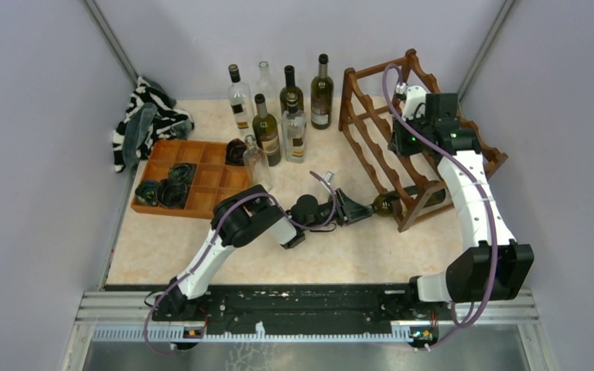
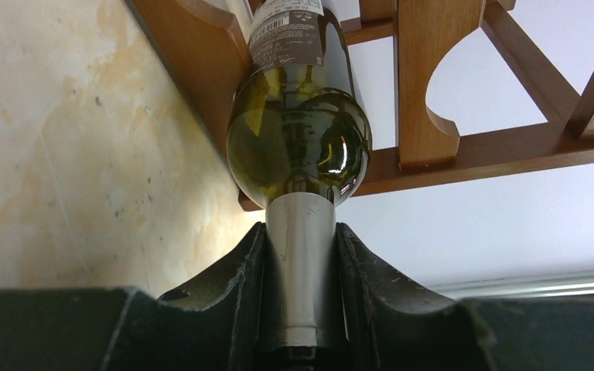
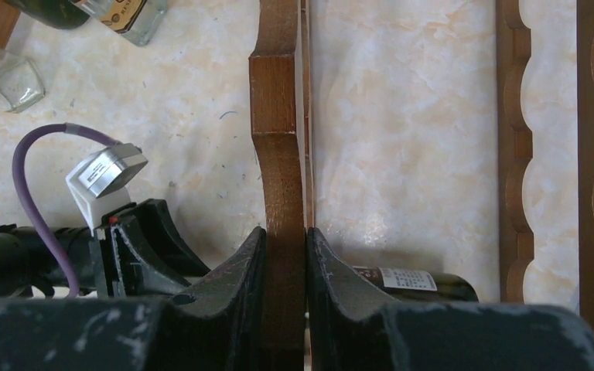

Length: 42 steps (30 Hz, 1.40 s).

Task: Put the wine bottle on the wine rack
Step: Place the wine bottle in the wine rack.

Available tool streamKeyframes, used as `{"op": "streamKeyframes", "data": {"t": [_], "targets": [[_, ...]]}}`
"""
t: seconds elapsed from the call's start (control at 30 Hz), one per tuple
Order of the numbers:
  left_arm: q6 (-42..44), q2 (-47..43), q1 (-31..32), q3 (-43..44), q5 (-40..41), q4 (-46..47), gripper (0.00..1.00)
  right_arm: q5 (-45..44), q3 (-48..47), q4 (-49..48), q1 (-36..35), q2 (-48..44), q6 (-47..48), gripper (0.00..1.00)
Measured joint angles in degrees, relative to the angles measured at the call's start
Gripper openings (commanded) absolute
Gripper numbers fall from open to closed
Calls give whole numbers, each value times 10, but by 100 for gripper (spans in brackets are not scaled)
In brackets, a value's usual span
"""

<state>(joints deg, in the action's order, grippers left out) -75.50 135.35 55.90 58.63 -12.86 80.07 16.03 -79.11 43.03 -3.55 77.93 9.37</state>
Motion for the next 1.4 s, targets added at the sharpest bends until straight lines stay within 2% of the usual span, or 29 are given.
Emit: {"op": "streamKeyframes", "data": {"t": [0.3,0.8,1.0,1.4], "targets": [[-18,48,-17,81,-58,-15,0,3,3,-8,-1,0,-4,20],[-40,78,-17,130,-49,-21,0,5,7,-22,-7,0,-7,20],[-45,80,-14,132,-31,-21,0,9,11,-31,-12,0,-9,20],[-51,80,11,130,59,-19,0,15,15,-39,-17,0,-16,20]]}}
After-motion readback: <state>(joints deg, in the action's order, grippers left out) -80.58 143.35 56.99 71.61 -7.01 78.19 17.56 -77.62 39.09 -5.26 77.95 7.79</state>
